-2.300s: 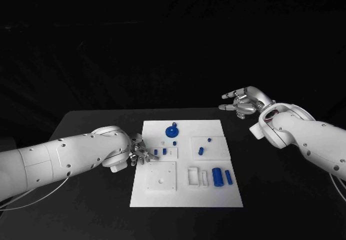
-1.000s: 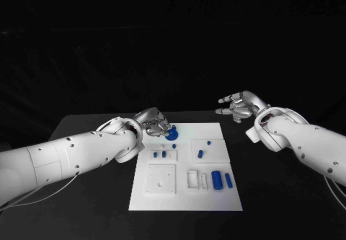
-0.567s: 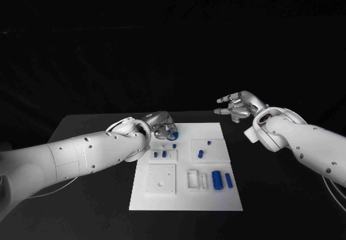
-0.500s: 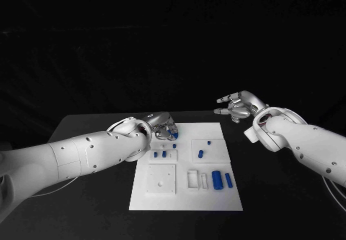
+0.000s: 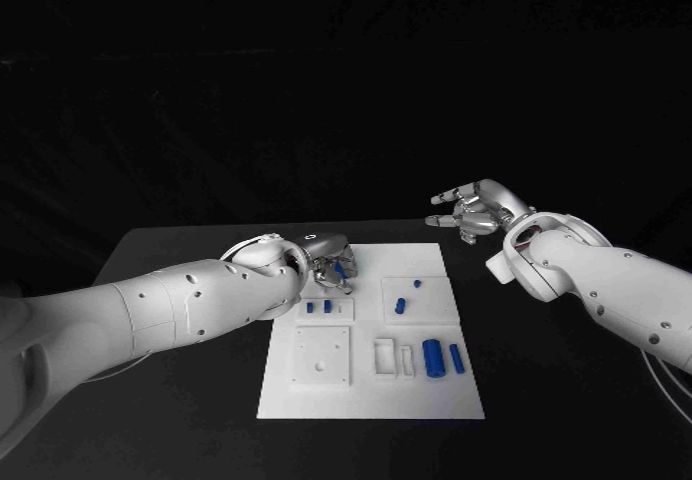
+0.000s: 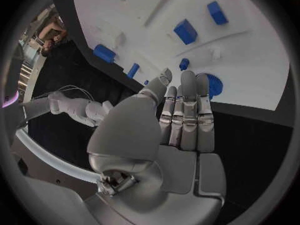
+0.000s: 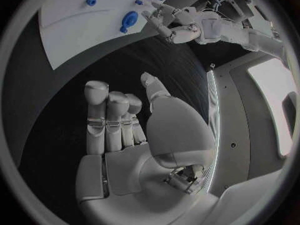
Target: Assemble the parts on the task board
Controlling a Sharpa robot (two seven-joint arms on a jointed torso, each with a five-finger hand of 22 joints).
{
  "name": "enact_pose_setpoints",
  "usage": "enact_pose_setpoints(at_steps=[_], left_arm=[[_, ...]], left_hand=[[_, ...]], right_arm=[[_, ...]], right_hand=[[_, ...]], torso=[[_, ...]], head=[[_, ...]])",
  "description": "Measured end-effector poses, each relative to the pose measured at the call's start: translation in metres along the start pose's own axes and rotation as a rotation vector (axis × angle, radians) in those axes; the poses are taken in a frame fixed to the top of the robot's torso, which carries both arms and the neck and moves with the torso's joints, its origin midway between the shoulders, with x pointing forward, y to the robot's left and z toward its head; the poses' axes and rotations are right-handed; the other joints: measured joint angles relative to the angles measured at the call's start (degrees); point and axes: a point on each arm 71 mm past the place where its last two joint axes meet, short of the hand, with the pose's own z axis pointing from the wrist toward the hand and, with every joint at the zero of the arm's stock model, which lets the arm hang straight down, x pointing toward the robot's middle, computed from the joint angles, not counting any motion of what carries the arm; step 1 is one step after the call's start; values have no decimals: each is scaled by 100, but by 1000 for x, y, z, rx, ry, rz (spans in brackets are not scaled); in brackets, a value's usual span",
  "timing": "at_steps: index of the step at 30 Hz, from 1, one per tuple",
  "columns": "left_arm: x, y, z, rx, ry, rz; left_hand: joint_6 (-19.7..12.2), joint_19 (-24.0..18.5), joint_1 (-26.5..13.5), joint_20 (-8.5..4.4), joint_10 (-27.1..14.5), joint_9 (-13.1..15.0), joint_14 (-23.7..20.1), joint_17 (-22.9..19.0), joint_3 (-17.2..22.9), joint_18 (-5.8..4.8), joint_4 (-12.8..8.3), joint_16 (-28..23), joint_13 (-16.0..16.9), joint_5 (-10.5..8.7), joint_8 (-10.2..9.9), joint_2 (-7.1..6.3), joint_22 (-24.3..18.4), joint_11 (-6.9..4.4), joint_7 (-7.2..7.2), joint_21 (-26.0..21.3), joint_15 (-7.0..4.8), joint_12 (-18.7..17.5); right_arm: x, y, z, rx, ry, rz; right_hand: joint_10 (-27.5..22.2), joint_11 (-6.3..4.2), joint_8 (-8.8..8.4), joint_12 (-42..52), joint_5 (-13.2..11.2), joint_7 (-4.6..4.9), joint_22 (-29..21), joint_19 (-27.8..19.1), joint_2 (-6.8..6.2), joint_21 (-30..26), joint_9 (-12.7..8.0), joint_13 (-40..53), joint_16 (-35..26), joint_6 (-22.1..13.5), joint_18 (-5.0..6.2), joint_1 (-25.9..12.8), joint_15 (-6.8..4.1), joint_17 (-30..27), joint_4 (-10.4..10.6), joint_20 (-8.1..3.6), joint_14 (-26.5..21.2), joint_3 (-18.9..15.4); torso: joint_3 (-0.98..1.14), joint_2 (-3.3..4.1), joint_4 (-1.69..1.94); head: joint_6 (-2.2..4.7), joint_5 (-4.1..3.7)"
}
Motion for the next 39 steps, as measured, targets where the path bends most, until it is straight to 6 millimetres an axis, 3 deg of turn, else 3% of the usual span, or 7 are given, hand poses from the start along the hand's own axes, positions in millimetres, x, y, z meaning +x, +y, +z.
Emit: enact_pose_setpoints(at_steps=[8,11,15,23,33,39], left_arm=[[4,2,3,12,22,26],[5,2,5,17,23,31],[6,3,7,19,23,35],[10,5,9,14,25,37],[17,10,10,2,34,33],[19,12,10,-4,36,33]], left_hand=[[-33,3,24,3,-21,0,0,-17,0,0,0,107,0,32,0,24,76,20,7,0,0,0],[-39,41,24,1,-21,0,0,-17,41,89,6,168,-1,33,0,24,136,20,1,12,0,0],[-39,41,24,1,-21,1,0,-17,88,89,-16,221,-3,55,0,24,224,20,1,32,0,0],[-38,102,-7,-21,40,1,0,29,201,88,-43,463,-3,102,0,54,336,2,1,32,1,0],[-38,164,-52,-20,43,1,-20,128,349,89,-79,971,-3,144,0,99,335,-2,1,298,-20,0],[-38,164,-75,-20,56,1,-21,56,390,182,-83,1060,-2,144,0,76,343,-15,1,441,-21,0]], right_arm=[[1,2,1,-6,-1,2],[2,3,1,-10,-3,4],[2,3,1,-14,-5,7],[2,4,1,-20,-11,14],[1,4,1,-27,-22,25],[0,5,1,-30,-34,30]], right_hand=[[-129,9,0,-308,0,14,-248,0,23,-571,0,-224,-404,-15,86,-23,-10,-295,-15,0,-31,15],[-327,3,0,-1131,0,1,-840,1,23,-1697,0,-914,-903,-127,86,-23,-10,-588,-7,1,-54,55],[-360,-10,0,-1585,0,10,-1514,1,-5,-2296,0,-1622,-1466,-175,86,5,-10,-850,24,1,-54,86],[-394,-3,0,-1642,0,23,-2230,0,-48,-2400,0,-2326,-1892,-230,85,48,-10,-852,40,0,-10,102],[-576,53,0,-2192,0,42,-2900,0,-84,-2941,0,-3352,-2357,-249,85,84,118,-1233,63,125,-332,158],[-551,61,0,-2194,0,52,-3151,0,-84,-3031,0,-3682,-2373,-171,84,84,122,-1398,79,125,-336,173]], torso=[[-2,1,-4],[-2,1,-6],[-5,2,-10],[-4,3,-7],[-2,2,-2],[-2,2,-3]], head=[[-7,-9],[-9,-14],[-11,-18],[-16,-37],[-26,-54],[-32,-51]])
